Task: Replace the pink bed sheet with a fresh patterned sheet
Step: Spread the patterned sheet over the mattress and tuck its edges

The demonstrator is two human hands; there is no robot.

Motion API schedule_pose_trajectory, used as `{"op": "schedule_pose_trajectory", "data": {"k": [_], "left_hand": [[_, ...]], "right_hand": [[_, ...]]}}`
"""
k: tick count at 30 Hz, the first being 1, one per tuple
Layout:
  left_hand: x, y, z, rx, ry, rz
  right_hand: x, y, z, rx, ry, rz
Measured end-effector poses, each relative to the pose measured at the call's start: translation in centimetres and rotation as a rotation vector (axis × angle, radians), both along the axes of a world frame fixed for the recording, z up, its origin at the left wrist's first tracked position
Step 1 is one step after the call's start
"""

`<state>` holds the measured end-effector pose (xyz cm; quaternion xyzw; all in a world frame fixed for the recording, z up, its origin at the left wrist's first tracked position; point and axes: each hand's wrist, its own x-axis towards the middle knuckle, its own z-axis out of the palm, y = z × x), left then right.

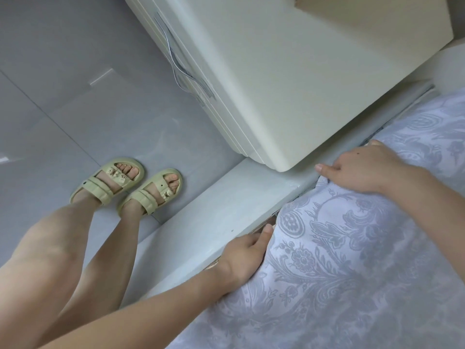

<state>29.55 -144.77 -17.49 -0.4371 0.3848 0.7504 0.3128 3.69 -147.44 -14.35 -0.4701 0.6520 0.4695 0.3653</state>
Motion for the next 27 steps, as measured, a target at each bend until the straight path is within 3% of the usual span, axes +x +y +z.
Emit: {"op": "schedule_pose_trajectory", "data": {"k": [3, 8, 12, 16, 18, 22, 27], "left_hand": [[0.5, 0.6, -0.4, 0.082, 0.068, 0.043], [-0.9, -0.9, -4.5, 0.507, -0.018, 0.089], [-1.8, -1.1, -5.9, 0.530, -0.072, -0.036], [-0.9, -1.7, -5.9, 0.550, -0.076, -0.030], [-0.1, -2.3, -5.2, 0.495, -0.098, 0.002], [3.9, -2.1, -4.5, 0.415, -0.121, 0.009], [9.5, -1.3, -4.6, 0.340, -0.248, -0.117]], "right_hand": [[-0.3, 0.0, -0.8, 0.138, 0.025, 0.013], [0.5, -0.2, -2.0, 0.265, -0.005, -0.001], [1.3, -0.6, -2.3, 0.349, 0.011, -0.003], [2.1, -0.8, -2.9, 0.400, 0.018, 0.006], [1.7, -0.6, -2.3, 0.307, -0.005, -0.043], [1.7, 0.5, 0.0, -0.106, -0.075, -0.174], [1.6, -0.8, -1.1, 0.147, -0.017, -0.276]]}}
